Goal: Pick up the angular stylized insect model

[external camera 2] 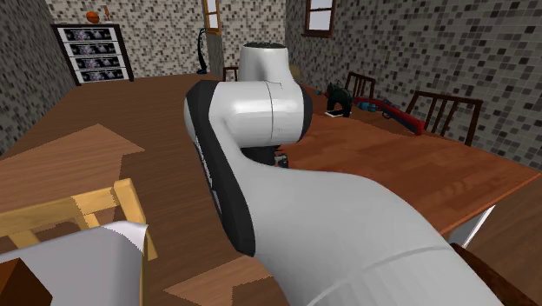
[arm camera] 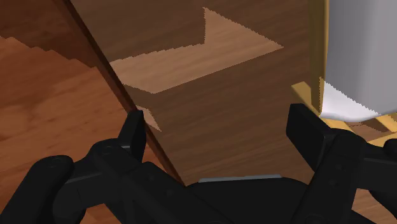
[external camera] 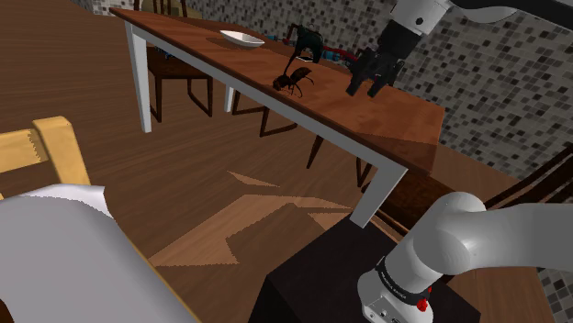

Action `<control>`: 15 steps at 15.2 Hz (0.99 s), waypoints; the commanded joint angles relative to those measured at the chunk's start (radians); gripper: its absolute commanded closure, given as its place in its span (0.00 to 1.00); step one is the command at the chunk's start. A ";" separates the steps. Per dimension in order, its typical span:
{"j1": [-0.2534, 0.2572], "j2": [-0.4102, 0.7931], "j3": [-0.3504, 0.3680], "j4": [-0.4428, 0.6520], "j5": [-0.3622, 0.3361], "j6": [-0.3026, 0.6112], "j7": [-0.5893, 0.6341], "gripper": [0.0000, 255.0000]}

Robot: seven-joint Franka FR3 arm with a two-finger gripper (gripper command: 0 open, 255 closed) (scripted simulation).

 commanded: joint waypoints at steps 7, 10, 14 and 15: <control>0.027 0.204 -0.107 0.115 -0.055 0.063 -0.215 0.00; 0.042 0.317 -0.154 0.195 -0.067 0.084 -0.321 0.00; 0.061 0.476 -0.209 0.324 -0.065 0.098 -0.461 0.00; 0.064 0.518 -0.221 0.360 -0.061 0.099 -0.496 0.00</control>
